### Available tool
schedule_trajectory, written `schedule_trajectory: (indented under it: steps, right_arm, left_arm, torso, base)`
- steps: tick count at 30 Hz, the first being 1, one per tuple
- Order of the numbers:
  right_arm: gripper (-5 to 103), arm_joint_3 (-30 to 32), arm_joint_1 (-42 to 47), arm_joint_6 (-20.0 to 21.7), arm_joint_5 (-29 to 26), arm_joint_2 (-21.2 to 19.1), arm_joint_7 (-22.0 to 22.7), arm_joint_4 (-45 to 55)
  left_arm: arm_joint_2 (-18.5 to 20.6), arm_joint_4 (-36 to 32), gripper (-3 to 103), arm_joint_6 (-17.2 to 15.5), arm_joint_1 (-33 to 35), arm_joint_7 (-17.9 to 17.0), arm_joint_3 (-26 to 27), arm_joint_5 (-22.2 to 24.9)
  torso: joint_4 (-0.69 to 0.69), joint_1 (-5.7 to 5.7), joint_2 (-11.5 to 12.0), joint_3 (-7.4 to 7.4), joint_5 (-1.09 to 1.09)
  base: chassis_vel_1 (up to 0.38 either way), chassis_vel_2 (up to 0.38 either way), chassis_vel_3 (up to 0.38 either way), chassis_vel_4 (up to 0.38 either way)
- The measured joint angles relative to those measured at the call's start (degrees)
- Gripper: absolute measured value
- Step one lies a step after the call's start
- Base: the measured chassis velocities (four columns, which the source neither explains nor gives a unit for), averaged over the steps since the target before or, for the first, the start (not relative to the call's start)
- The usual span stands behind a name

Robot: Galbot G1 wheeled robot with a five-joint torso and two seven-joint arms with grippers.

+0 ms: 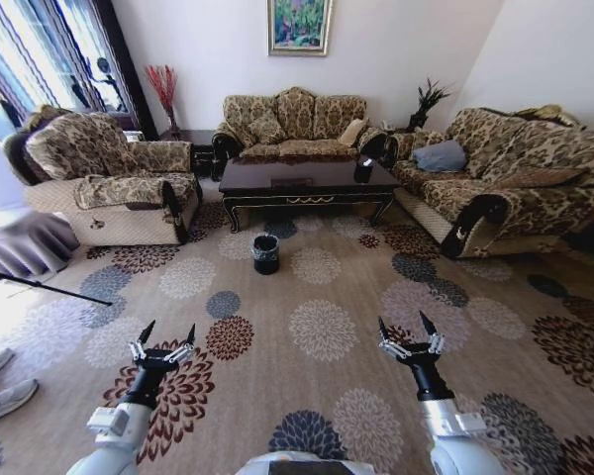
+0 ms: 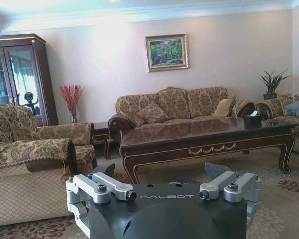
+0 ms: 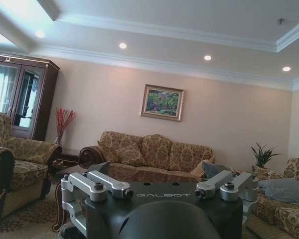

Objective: Move to the front of the table and pick up the trash from the floor, then place it into the trash bin.

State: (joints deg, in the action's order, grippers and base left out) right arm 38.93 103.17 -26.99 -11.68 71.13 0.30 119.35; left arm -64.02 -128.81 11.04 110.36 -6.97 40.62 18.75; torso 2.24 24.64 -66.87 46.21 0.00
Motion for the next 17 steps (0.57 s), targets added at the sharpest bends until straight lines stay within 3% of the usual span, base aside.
schedule_trajectory:
  steps: [17]
  right_arm:
    - [100,0.00,0.00,0.00,0.00,0.00,0.00,0.00]
  left_arm:
    - [0.00,0.00,100,0.00,0.00,0.00,0.00,0.00]
  torso:
    - [0.00,-0.17,0.40,-0.22,0.00]
  base:
    - [0.000,0.000,0.000,0.000]
